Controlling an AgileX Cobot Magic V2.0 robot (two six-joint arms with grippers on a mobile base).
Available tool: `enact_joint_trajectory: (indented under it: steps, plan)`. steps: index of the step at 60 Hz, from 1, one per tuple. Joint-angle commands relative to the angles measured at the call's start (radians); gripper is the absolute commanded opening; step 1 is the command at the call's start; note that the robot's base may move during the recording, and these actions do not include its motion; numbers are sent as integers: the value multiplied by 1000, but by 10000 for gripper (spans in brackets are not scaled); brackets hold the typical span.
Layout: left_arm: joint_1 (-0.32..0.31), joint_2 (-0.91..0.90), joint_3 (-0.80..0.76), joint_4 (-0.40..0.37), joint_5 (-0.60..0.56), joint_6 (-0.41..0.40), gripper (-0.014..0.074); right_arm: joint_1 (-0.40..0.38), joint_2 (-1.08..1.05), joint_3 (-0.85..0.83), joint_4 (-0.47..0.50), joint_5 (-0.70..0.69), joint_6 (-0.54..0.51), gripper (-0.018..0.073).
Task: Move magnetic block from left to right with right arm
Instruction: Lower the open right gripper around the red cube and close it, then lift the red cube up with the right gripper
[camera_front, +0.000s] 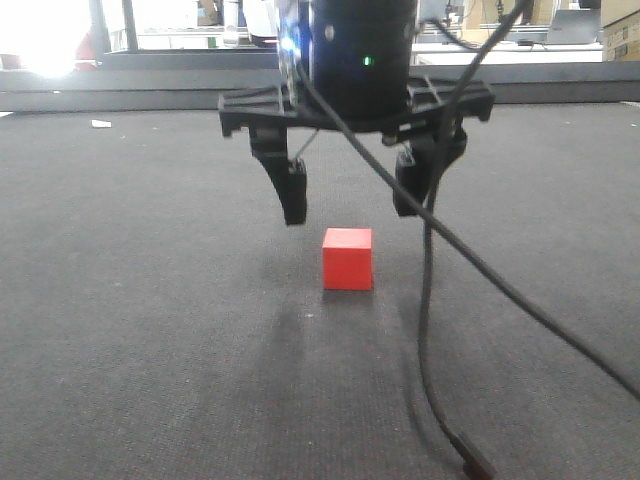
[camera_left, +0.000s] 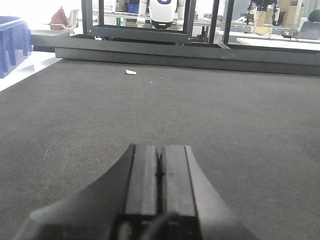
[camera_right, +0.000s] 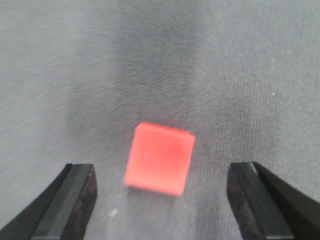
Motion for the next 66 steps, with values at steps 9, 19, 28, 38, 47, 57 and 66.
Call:
enact_joint_trajectory:
  steps: [9,19,28,38,47,57,66]
  plan:
    - [1,-14,8,0,-90,-4,-116,-36,-5,-34,-14,-40,13,624]
    - [1,-14,8,0,-90,-4,-116,-50,28,-35,30,-78,13,622]
    - [1,-14,8,0,-90,-4,-116,-53,47,-35,56,-88,13,622]
    - [1,-14,8,0,-90,-4,-116,-53,52,-35,56,-97,13,509]
    - [1,-14,8,0,-90,-4,-116,-53,51,-37,56,-89,13,263]
    - [1,-14,8,0,-90,-4,-116,-54,31,-73,50,-74,-15,203]
    - [1,-14,8,0,-90,-4,-116,-82,-30,-84,50,-93,-108,203]
